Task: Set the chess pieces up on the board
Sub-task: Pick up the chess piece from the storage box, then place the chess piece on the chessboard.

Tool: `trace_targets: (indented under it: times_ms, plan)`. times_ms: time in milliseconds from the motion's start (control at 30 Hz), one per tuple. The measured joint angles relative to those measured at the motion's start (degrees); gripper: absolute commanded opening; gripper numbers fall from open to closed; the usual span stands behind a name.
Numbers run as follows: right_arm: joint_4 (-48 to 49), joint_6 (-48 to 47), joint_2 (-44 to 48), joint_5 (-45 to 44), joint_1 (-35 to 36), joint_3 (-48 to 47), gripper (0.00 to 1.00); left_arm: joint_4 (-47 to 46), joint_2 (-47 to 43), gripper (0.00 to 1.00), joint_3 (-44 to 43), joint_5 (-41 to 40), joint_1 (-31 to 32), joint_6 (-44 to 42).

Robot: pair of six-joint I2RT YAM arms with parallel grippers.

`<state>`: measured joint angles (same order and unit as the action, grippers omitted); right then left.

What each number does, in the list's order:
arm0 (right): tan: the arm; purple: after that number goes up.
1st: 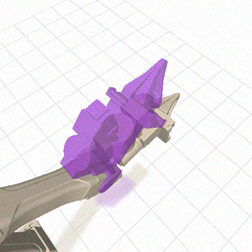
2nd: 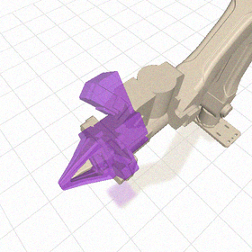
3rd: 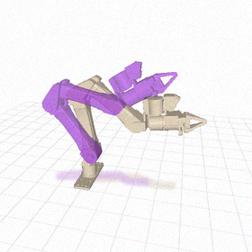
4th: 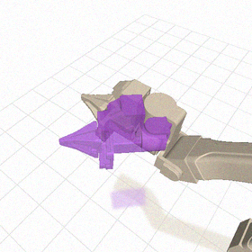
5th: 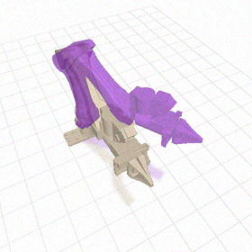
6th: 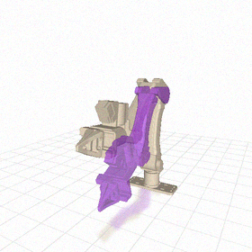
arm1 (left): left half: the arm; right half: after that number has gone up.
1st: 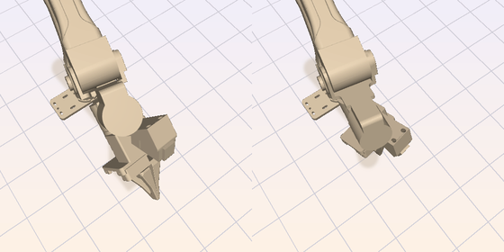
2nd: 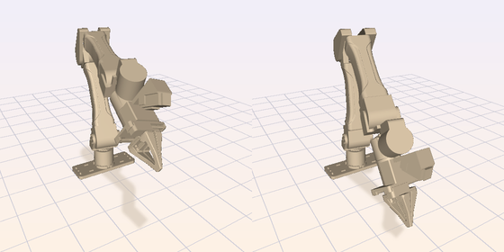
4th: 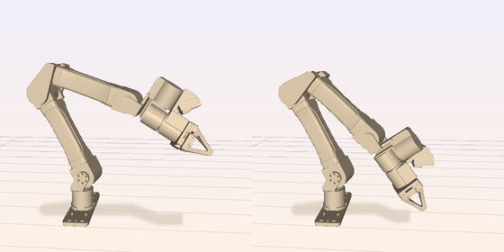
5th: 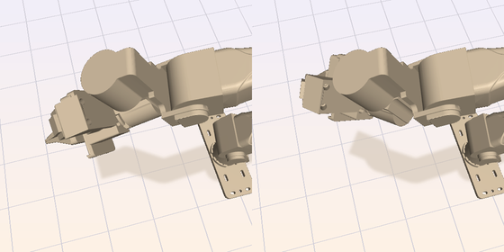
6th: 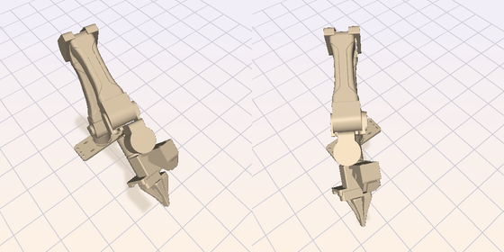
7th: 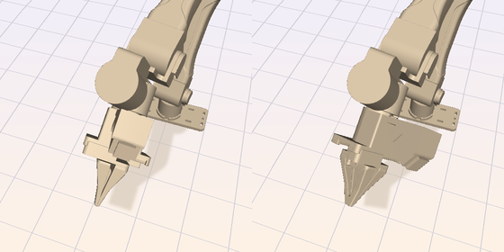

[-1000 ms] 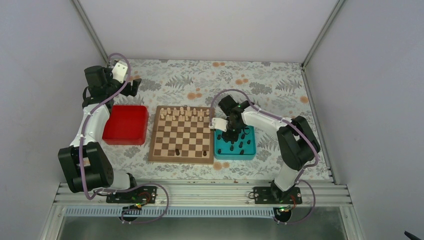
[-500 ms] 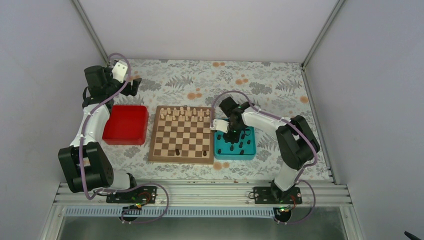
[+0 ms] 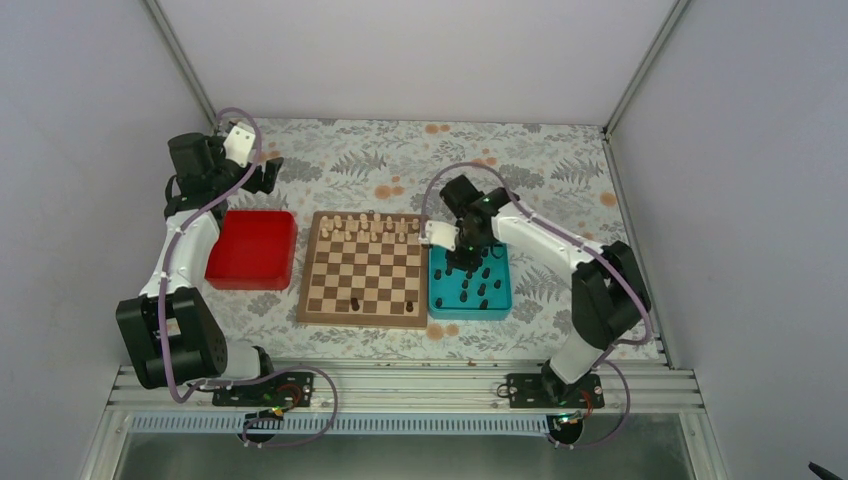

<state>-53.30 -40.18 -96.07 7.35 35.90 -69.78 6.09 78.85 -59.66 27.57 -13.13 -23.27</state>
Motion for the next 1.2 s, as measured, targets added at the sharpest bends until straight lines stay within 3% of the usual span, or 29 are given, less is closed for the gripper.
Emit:
trace_targets:
  times_ms: [300, 600, 833, 1200]
  plan:
    - [-8.7, -0.3, 1.4, -2.0, 1.4, -17.9, 0.05, -0.2, -1.3, 1.00, 0.5, 0.0, 0.0, -0.1]
    - [-11.7, -0.3, -8.9, -2.5, 12.2, -29.3, 0.05, 0.0, -1.6, 1.00, 0.6, -0.7, 0.0, -0.3]
    - [-11.8, -0.3, -14.1, -1.6, 18.0, -29.2, 0.05, 0.0, -1.7, 1.00, 0.5, -1.1, 0.0, -0.5]
    - [-8.5, -0.2, -14.0, 1.2, 20.1, -18.8, 0.04, 0.0, -1.7, 1.00, 0.5, -1.0, 0.0, -0.4]
